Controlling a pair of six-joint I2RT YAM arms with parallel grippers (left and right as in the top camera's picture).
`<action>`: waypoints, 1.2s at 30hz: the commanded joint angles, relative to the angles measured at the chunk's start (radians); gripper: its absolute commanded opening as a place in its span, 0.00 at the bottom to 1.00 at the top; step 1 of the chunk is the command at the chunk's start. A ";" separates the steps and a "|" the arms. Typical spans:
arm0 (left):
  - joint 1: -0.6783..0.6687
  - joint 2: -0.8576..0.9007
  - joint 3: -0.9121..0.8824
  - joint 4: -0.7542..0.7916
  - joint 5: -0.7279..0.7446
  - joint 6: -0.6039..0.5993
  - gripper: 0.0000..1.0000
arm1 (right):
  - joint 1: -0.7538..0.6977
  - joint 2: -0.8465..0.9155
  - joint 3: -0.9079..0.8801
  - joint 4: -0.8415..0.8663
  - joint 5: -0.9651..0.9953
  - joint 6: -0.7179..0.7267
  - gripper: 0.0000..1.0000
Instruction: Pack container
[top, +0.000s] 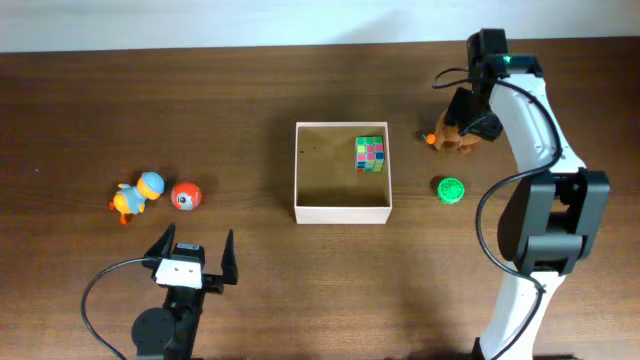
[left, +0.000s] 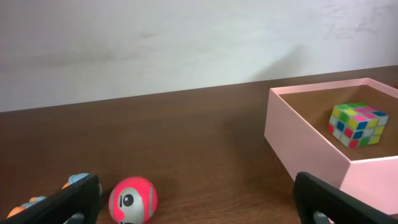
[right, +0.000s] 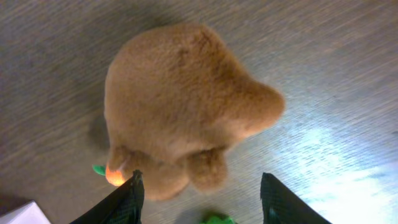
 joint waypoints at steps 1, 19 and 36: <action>0.006 -0.009 -0.002 -0.005 0.000 0.020 0.99 | -0.004 -0.006 -0.042 0.041 -0.083 0.066 0.53; 0.006 -0.009 -0.002 -0.005 0.000 0.019 0.99 | -0.009 -0.006 -0.056 0.110 -0.082 0.092 0.40; 0.005 -0.009 -0.002 -0.005 0.000 0.019 0.99 | -0.014 -0.003 -0.057 0.120 -0.056 0.110 0.09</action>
